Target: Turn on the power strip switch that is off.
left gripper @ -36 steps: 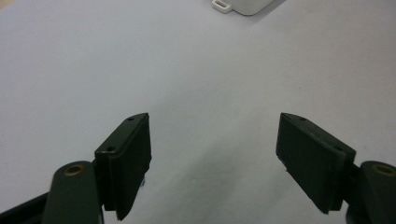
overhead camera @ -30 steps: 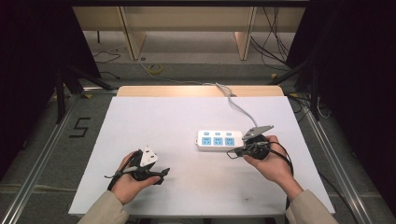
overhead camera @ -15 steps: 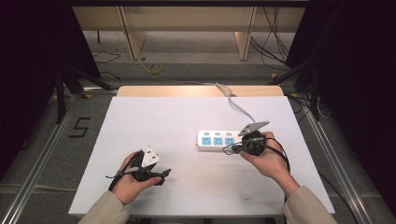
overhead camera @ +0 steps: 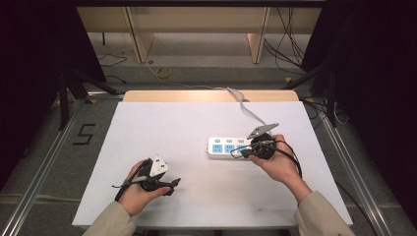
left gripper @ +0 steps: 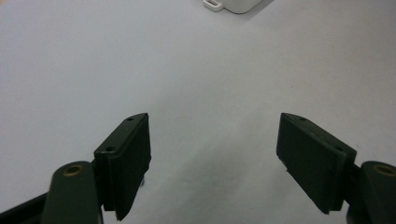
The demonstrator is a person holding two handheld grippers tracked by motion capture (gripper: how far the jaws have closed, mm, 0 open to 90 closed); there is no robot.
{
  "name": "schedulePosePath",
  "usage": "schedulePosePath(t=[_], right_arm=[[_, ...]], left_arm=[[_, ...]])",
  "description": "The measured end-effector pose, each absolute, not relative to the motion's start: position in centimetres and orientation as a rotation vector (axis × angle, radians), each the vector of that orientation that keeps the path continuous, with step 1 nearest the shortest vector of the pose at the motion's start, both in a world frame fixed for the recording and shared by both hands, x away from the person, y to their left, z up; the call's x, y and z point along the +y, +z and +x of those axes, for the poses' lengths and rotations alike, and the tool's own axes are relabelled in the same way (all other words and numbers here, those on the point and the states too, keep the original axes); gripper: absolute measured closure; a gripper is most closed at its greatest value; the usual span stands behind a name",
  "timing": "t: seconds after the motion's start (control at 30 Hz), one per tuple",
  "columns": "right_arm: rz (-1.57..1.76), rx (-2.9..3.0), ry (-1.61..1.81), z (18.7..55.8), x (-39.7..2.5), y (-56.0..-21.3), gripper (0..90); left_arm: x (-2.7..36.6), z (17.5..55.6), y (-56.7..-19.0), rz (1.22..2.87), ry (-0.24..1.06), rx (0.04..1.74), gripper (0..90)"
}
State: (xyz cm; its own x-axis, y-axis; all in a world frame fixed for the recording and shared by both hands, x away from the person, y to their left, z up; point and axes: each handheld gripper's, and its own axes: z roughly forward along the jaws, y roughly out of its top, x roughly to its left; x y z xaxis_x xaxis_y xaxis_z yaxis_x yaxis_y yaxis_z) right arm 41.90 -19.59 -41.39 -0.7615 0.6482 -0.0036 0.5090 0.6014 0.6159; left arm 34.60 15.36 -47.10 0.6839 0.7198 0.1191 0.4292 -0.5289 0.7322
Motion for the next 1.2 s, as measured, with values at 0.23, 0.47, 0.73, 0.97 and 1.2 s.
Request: schedulePosePath(t=[0.23, 0.47, 0.73, 0.97, 1.2], right_arm=[[0.952, 2.605, 0.885, 42.4, -19.2, -41.2, 90.0], [0.966, 2.609, 0.876, 42.8, -18.8, -41.3, 90.0], [0.954, 2.617, 0.868, 43.3, -18.3, -41.5, 90.0], [0.947, 2.621, 0.865, 43.7, -17.8, -41.6, 90.0], [0.940, 2.626, 0.857, 43.9, -17.3, -41.5, 90.0]], left_arm=[[15.3, 34.6, -47.1, 2.202, 0.541, 0.876, 26.0], [15.3, 34.5, -47.1, 2.204, 0.540, 0.871, 26.0], [15.2, 34.5, -47.1, 2.205, 0.541, 0.869, 26.0], [15.0, 34.5, -47.2, 2.210, 0.536, 0.860, 26.0], [14.9, 34.4, -47.2, 2.211, 0.534, 0.854, 25.9]])
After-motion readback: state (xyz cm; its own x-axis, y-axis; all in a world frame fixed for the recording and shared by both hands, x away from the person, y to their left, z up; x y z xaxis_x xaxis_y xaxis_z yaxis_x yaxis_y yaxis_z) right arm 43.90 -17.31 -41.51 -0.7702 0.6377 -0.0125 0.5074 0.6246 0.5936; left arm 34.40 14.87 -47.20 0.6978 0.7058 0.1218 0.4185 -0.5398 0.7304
